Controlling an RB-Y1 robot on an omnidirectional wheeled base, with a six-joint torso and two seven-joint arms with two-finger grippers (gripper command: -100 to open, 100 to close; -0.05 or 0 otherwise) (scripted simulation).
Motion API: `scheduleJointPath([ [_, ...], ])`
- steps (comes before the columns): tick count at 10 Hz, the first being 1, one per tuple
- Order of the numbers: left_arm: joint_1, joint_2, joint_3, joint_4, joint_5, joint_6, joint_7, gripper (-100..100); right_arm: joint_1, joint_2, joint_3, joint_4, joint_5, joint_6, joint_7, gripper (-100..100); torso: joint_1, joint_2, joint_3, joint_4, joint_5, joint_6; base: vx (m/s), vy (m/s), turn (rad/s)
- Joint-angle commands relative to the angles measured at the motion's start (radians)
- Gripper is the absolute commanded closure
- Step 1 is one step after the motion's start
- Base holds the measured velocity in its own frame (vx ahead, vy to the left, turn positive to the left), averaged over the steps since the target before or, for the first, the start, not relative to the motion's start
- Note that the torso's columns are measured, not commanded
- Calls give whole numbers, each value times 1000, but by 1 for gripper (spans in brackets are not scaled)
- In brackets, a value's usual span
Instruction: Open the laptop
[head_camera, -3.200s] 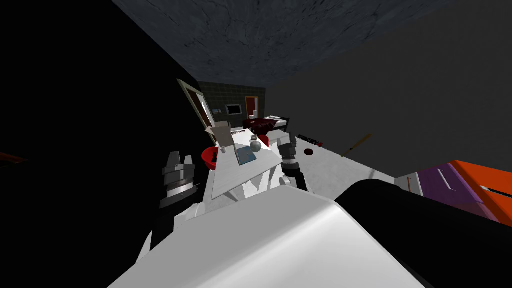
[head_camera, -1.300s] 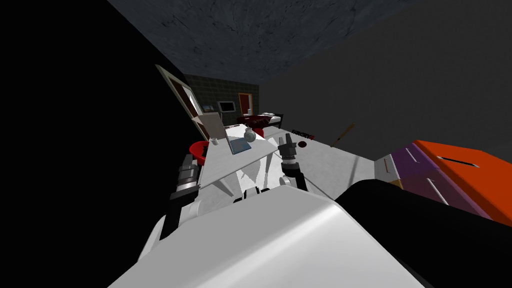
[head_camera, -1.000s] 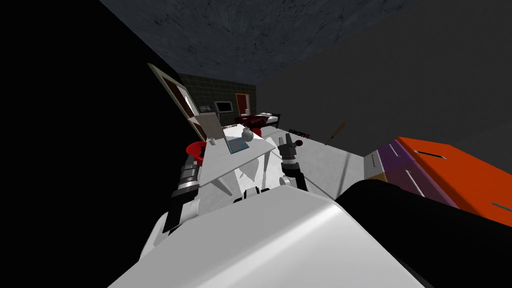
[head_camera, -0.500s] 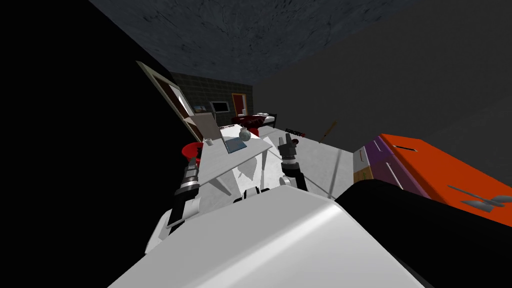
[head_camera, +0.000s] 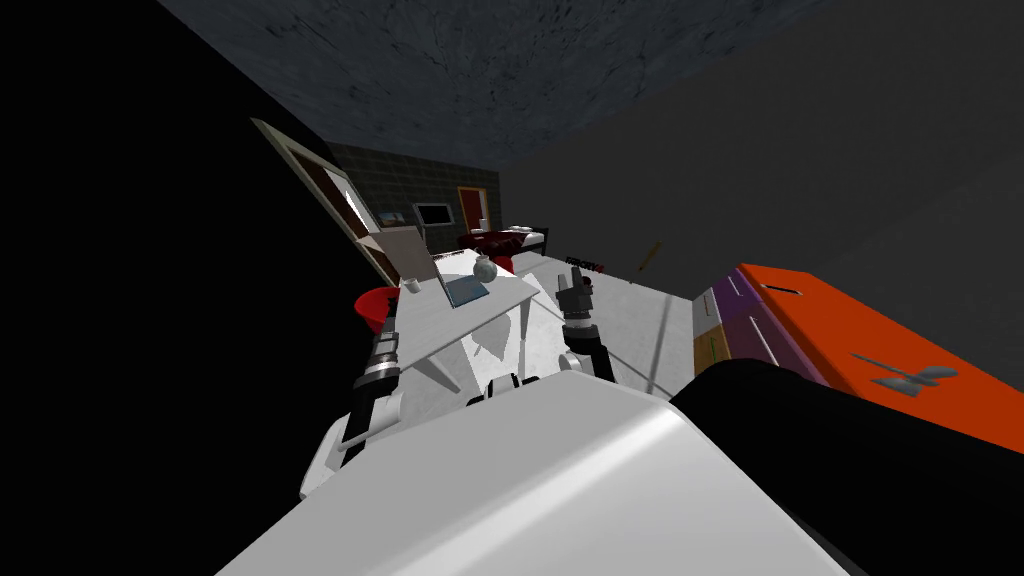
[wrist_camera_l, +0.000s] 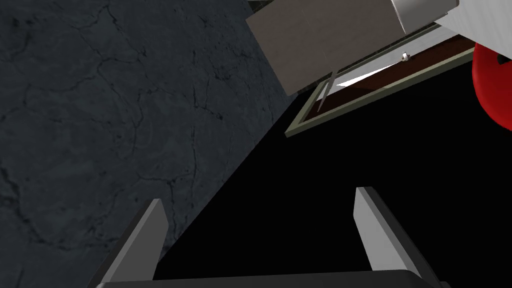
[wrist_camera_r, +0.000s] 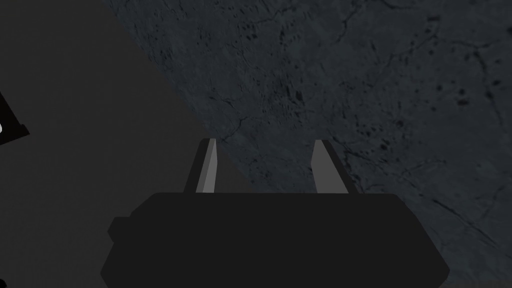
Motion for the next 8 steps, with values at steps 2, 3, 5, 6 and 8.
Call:
scheduleJointPath([
  [2,-52,7,26,105,-15,-4,-27,-100,0,0,0,0,0,0,0,0,0,0,0,0,0,0,14,-13,-123],
  [3,-67,8,32,136,-19,-10,-36,-100,0,0,0,0,0,0,0,0,0,0,0,0,0,0,33,-21,-127],
  [5,-81,8,37,166,-22,-17,-46,-100,0,0,0,0,0,0,0,0,0,0,0,0,0,0,41,-16,-83],
  [6,-95,8,41,196,-25,-25,-55,-100,0,0,0,0,0,0,0,0,0,1,0,0,0,-1,31,-12,-81],
  [8,-122,7,49,253,-29,-43,-75,-100,0,0,0,0,0,0,0,0,0,1,1,0,0,0,57,-12,-128],
])
